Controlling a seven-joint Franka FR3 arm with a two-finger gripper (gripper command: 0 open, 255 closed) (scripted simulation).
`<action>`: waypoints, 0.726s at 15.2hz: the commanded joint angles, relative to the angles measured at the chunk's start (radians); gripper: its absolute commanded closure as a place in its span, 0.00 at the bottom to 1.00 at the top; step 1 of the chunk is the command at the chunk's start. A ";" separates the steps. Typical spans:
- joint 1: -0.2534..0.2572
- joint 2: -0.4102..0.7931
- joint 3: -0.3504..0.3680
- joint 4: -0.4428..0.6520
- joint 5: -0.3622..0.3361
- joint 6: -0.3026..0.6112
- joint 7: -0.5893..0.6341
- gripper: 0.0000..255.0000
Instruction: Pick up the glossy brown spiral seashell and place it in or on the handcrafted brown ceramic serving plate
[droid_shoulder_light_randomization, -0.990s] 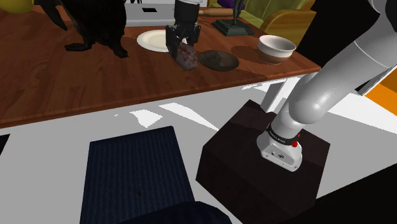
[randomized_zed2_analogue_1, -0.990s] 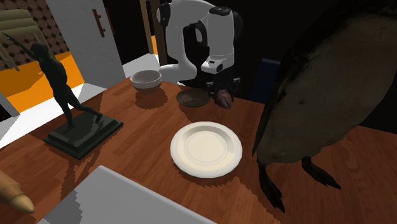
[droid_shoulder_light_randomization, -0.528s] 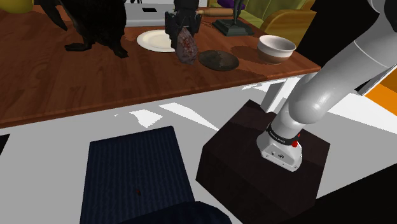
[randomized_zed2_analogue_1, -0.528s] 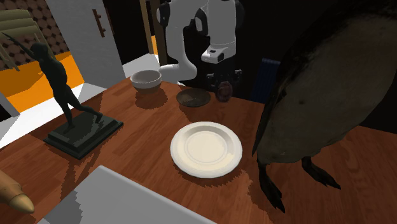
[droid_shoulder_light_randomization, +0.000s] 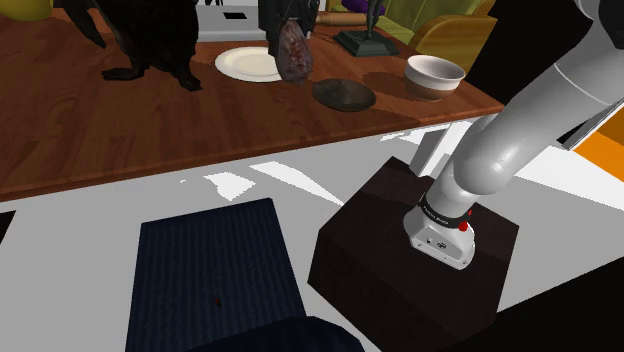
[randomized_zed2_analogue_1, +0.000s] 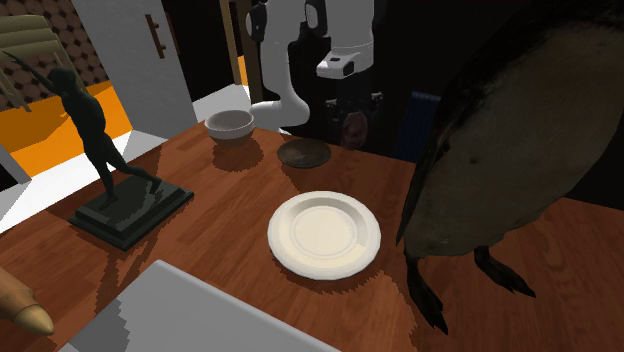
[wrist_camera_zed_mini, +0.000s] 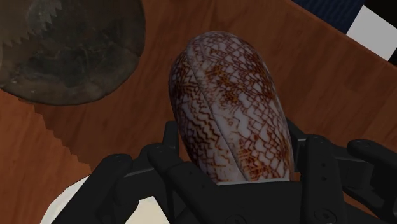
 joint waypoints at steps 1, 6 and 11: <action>-0.005 -0.029 -0.015 -0.012 0.004 -0.020 -0.018 1.00; -0.028 -0.178 -0.093 -0.145 0.009 -0.052 -0.120 1.00; -0.051 -0.308 -0.177 -0.247 -0.015 -0.097 -0.218 1.00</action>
